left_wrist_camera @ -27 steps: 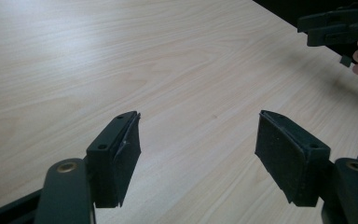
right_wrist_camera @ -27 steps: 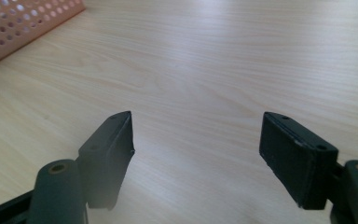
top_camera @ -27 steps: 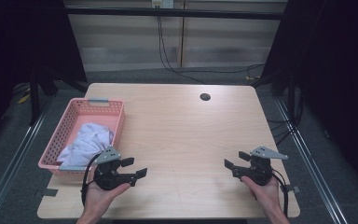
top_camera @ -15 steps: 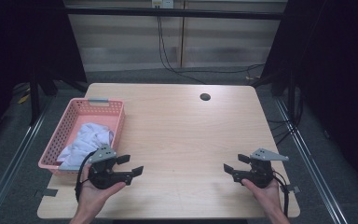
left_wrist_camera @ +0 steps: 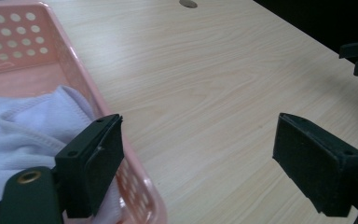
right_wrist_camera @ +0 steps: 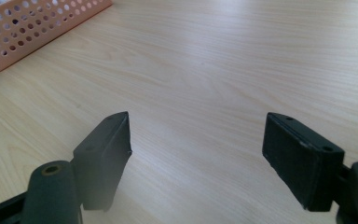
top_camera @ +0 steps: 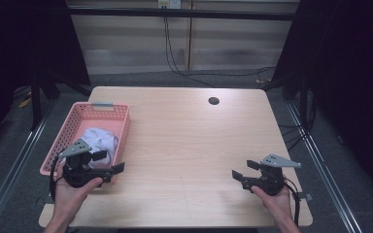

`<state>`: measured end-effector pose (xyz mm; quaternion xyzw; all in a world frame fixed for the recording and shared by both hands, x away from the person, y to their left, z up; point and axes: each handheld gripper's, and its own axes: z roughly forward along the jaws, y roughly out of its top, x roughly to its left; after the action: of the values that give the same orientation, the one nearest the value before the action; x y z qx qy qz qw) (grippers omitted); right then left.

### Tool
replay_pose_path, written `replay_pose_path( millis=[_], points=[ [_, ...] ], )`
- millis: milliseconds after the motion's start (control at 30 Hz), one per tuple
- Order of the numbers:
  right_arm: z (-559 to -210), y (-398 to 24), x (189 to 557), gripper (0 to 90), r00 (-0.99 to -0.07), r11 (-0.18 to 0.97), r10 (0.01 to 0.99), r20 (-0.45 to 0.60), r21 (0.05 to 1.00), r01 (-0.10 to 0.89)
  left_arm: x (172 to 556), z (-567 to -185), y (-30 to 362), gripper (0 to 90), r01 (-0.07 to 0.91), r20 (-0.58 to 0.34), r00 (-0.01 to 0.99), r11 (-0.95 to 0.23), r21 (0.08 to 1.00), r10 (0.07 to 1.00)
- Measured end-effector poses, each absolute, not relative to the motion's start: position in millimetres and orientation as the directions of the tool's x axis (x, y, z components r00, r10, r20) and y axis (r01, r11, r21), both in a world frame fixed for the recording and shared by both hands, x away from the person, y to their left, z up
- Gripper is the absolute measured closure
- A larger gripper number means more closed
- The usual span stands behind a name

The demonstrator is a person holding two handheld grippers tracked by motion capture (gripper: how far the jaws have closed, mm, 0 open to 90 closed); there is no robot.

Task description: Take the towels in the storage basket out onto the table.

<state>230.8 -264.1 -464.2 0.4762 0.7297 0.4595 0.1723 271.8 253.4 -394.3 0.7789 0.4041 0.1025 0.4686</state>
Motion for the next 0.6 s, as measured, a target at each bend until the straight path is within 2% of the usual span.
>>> replay_pose_path(
  millis=[200,267,600],
  points=[
    [-466,-261,232,23.1,-0.513,0.146,0.838,0.184,0.831,0.537,287,-386,285,16.3,0.549,-0.178,0.576,-0.216,0.807,0.798],
    [-467,-261,232,23.2,-0.515,0.149,0.837,0.184,0.829,0.539,297,-390,298,16.3,0.585,-0.179,0.549,-0.222,0.780,0.816],
    [-469,-258,232,23.1,-0.522,0.165,0.835,0.175,0.824,0.541,321,-402,318,16.5,0.651,-0.169,0.538,-0.280,0.706,0.826]
  ],
)
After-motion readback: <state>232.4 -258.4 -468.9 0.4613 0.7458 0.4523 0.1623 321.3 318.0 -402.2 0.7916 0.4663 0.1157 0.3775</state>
